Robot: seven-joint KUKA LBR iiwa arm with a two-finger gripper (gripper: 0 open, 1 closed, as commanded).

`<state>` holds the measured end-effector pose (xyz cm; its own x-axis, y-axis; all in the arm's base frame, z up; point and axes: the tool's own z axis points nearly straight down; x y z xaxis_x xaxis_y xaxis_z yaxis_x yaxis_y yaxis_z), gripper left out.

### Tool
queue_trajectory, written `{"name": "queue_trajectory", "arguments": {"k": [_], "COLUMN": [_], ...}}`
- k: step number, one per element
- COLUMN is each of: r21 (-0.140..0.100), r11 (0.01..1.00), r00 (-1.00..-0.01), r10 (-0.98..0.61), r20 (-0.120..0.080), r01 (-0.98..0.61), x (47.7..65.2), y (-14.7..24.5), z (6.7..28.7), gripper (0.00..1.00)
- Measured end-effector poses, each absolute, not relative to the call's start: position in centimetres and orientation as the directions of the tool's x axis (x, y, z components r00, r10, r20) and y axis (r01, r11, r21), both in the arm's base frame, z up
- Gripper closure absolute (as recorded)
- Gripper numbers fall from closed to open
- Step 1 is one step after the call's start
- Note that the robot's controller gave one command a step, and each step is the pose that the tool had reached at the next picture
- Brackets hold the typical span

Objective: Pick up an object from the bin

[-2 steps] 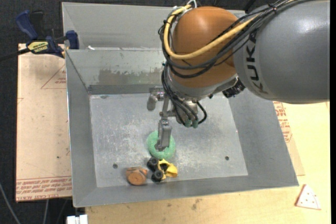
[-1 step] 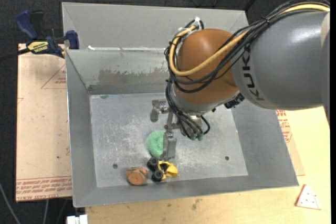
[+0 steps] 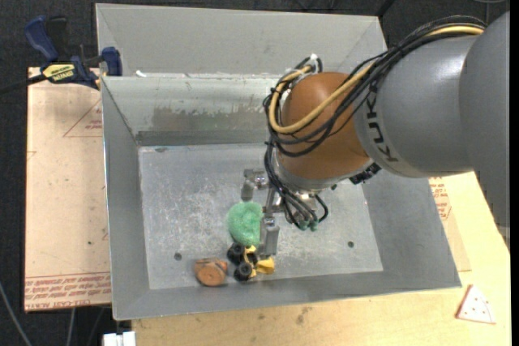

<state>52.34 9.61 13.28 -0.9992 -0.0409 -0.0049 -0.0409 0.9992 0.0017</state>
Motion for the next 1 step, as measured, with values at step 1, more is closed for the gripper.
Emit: {"name": "queue_trajectory", "arguments": {"k": [1], "r21": [0.000], "r11": [0.999], "r00": [-0.999], "r10": [-0.046], "r20": [0.004], "r01": [-0.046], "x": [52.56], "y": [8.41], "z": [9.22], "gripper": [0.00]}}
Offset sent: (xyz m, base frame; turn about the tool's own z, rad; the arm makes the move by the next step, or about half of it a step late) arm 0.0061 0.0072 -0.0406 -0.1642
